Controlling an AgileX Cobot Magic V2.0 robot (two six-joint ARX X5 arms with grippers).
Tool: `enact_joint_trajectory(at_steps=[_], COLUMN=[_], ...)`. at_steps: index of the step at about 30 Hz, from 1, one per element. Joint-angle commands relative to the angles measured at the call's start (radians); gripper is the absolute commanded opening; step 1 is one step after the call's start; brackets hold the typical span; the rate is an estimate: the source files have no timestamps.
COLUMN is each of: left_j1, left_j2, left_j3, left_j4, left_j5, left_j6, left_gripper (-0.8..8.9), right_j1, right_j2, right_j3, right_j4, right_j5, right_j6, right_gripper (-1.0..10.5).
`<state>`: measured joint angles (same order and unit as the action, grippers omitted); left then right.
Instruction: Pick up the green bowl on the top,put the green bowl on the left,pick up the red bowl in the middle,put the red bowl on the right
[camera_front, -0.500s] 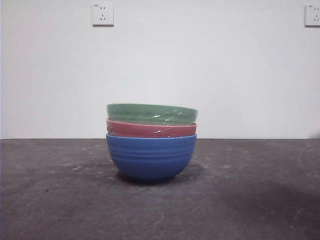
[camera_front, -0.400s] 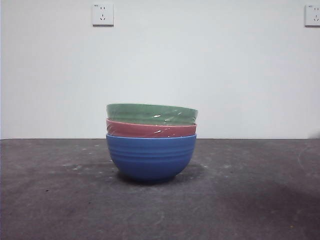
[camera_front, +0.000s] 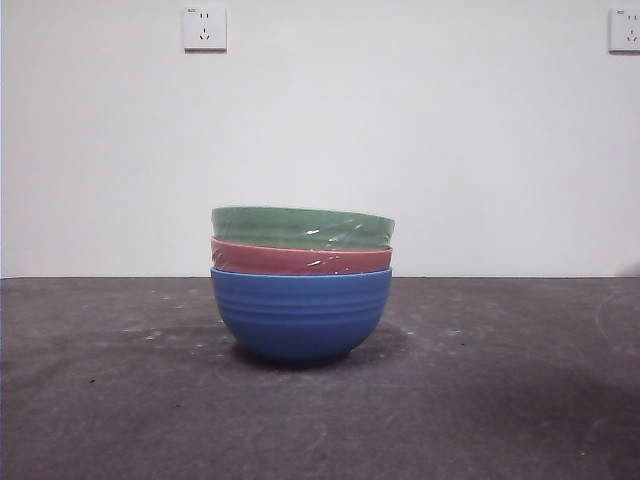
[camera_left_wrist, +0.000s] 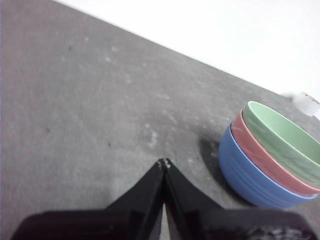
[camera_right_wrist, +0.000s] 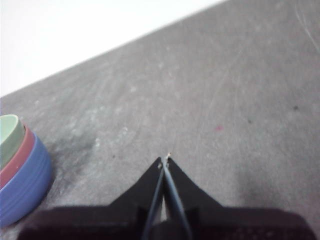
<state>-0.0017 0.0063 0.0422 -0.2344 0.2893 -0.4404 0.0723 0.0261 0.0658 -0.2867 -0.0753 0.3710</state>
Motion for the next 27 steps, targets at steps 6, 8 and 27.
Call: enact_joint_trajectory(at_steps=[6, 8, 27], left_j1=[0.003, 0.003, 0.003], left_j2=[0.000, 0.013, 0.547], left_j3=[0.137, 0.177, 0.629], left_j4=[-0.101, -0.122, -0.165], left_j5=[-0.039, -0.051, 0.179], left_j6=[-0.039, -0.038, 0.283], left_gripper=[-0.07, -0.07, -0.07], right_j1=[0.001, 0.001, 0.001], right_j2=[0.122, 0.175, 0.684], right_j3=[0.175, 0.237, 0.750], right_j4=[0.005, 0.000, -0.172], right_j5=[-0.002, -0.004, -0.259], right_j6=[0.040, 0.039, -0.244], right_gripper=[-0.1, -0.1, 0.0])
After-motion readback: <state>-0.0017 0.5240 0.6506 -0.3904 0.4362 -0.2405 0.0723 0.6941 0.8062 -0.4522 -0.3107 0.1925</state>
